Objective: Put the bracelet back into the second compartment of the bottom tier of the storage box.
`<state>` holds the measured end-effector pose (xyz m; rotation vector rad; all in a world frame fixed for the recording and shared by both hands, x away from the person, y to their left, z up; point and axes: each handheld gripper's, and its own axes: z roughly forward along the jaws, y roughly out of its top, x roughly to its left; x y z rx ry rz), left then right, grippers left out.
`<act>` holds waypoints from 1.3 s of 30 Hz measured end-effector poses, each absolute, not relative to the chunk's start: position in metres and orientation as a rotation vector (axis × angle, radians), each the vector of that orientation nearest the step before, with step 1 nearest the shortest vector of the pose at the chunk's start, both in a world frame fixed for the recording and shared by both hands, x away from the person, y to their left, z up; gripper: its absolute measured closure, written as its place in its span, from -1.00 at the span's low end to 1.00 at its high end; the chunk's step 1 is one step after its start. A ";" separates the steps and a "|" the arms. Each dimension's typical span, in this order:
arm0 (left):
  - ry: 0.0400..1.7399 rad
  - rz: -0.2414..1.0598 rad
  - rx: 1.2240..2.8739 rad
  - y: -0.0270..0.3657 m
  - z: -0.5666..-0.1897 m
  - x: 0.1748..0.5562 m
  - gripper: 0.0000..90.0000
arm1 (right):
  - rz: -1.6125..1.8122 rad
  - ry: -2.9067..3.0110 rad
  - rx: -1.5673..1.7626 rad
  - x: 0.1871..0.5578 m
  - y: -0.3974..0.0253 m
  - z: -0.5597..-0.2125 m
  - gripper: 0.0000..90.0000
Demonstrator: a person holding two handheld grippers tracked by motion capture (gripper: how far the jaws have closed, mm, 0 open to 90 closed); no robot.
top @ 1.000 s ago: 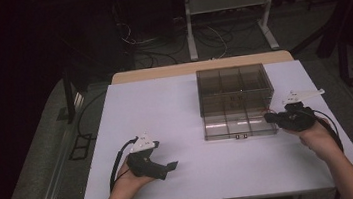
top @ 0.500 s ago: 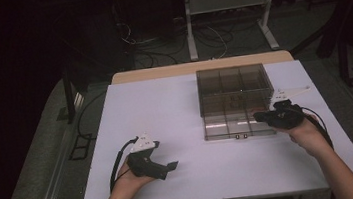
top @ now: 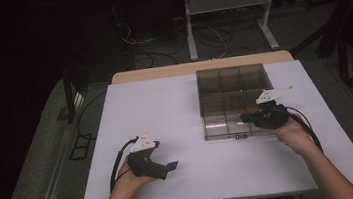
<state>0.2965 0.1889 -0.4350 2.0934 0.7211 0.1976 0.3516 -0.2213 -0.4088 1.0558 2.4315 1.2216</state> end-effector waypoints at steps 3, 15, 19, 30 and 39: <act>0.720 0.196 2.094 0.189 -0.435 0.297 -1.00 | 1.212 2.450 1.042 0.353 -0.218 -0.412 0.92; 0.716 0.195 2.098 0.189 -0.435 0.297 -1.00 | 1.177 2.514 1.020 0.352 -0.206 -0.425 0.91; 0.714 0.196 2.098 0.189 -0.435 0.297 -1.00 | 1.168 2.523 1.018 0.352 -0.204 -0.428 0.88; 0.718 0.193 2.096 0.189 -0.435 0.297 -1.00 | 1.191 2.520 1.030 0.350 -0.210 -0.422 0.88; 0.718 0.195 2.097 0.189 -0.435 0.297 -1.00 | 1.245 2.528 1.032 0.342 -0.220 -0.416 0.99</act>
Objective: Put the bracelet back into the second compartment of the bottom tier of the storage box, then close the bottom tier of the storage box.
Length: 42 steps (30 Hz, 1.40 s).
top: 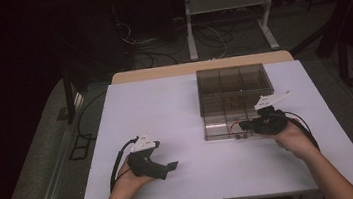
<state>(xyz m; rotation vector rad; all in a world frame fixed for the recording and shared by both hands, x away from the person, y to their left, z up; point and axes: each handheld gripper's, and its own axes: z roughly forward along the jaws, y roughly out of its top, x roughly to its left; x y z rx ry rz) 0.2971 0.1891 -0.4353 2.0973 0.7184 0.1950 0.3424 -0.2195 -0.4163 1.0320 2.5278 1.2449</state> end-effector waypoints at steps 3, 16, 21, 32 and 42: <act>0.720 0.197 2.095 0.190 -0.435 0.297 -1.00 | 1.255 2.528 1.038 0.339 -0.223 -0.415 0.99; 0.725 0.200 2.088 0.190 -0.434 0.297 -1.00 | 1.221 2.501 1.094 0.326 -0.240 -0.416 0.99; 0.721 0.200 2.090 0.190 -0.434 0.296 -1.00 | 1.202 2.509 1.107 0.321 -0.242 -0.422 0.99; 0.719 0.202 2.093 0.190 -0.434 0.296 -1.00 | 1.185 2.545 1.094 0.320 -0.242 -0.434 0.99; 0.720 0.198 2.090 0.190 -0.434 0.296 -1.00 | 1.130 2.569 1.077 0.324 -0.239 -0.442 0.99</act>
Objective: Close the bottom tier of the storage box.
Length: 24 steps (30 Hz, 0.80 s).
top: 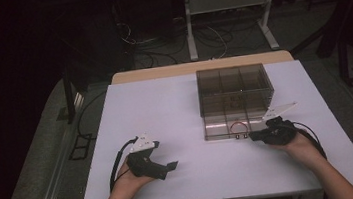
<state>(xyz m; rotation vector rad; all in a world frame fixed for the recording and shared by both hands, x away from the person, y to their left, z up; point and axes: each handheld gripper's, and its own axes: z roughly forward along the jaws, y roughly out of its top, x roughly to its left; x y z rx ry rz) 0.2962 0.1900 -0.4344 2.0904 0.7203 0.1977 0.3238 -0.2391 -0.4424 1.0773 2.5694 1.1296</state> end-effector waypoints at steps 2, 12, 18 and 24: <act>0.722 0.196 2.090 0.190 -0.435 0.297 -1.00 | 1.131 2.575 1.075 0.325 -0.238 -0.443 0.99; 0.720 0.196 2.090 0.189 -0.435 0.296 -1.00 | 1.116 2.571 1.070 0.327 -0.234 -0.446 0.99; 0.719 0.195 2.094 0.189 -0.435 0.297 -1.00 | 1.117 2.566 1.070 0.328 -0.234 -0.446 0.99; 0.719 0.196 2.094 0.189 -0.435 0.296 -1.00 | 1.114 2.557 1.069 0.330 -0.233 -0.446 0.99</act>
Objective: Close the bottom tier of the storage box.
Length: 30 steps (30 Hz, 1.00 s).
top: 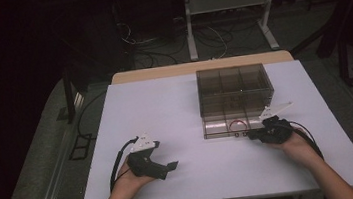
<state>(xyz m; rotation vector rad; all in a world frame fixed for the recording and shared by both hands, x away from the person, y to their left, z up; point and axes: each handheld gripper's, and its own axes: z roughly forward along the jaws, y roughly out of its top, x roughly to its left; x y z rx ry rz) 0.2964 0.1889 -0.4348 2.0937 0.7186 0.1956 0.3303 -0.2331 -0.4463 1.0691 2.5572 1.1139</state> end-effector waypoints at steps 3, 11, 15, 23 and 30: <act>0.717 0.195 2.096 0.188 -0.435 0.297 -1.00 | 1.117 2.554 1.068 0.331 -0.233 -0.446 0.99; 0.717 0.196 2.097 0.189 -0.435 0.297 -1.00 | 1.117 2.547 1.065 0.334 -0.232 -0.447 0.99; 0.719 0.196 2.096 0.189 -0.435 0.297 -1.00 | 1.120 2.543 1.065 0.335 -0.231 -0.447 0.99; 0.717 0.195 2.099 0.188 -0.435 0.297 -1.00 | 1.113 2.532 1.059 0.339 -0.228 -0.447 0.99; 0.718 0.195 2.095 0.188 -0.435 0.297 -1.00 | 1.104 2.520 1.063 0.344 -0.227 -0.447 0.99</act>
